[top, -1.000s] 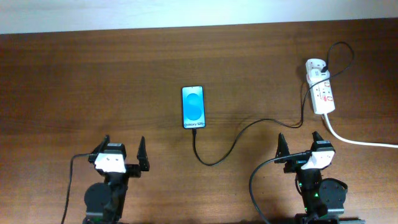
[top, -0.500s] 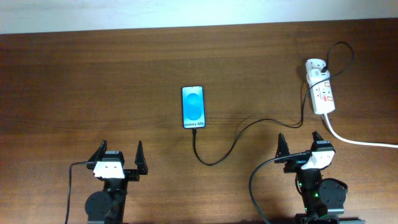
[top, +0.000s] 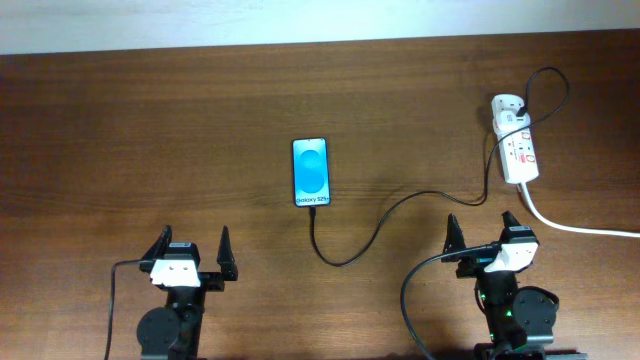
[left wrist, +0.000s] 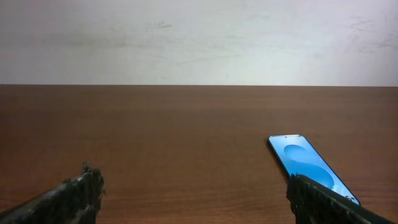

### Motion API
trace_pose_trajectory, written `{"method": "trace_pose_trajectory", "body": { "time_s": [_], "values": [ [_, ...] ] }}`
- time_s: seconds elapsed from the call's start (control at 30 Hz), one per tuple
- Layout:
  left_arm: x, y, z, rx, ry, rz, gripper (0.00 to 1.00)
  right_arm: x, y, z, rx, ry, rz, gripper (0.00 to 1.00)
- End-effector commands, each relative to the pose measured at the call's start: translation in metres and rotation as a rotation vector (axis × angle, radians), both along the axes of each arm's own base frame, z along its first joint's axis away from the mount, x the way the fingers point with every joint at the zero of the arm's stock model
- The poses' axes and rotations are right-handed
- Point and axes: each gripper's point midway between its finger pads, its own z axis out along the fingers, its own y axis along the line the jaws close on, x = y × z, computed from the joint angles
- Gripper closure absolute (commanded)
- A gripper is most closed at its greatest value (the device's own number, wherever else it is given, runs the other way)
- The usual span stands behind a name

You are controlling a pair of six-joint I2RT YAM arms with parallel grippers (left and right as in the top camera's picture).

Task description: Plug charger to phone and switch on socket

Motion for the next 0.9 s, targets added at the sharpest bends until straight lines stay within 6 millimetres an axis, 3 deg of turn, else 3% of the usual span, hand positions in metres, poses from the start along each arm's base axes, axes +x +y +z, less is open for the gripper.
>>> {"method": "trace_pose_trajectory", "body": {
  "time_s": [0.0, 0.87],
  "values": [
    [0.0, 0.0, -0.001, 0.004, 0.001, -0.005, 0.01, 0.0, 0.0, -0.002, -0.008, 0.004, 0.0, 0.02],
    [0.0, 0.0, -0.001, 0.004, 0.001, -0.005, 0.0, -0.001, 0.012, -0.003, -0.059, 0.001, 0.053, 0.02]
  ]
}}
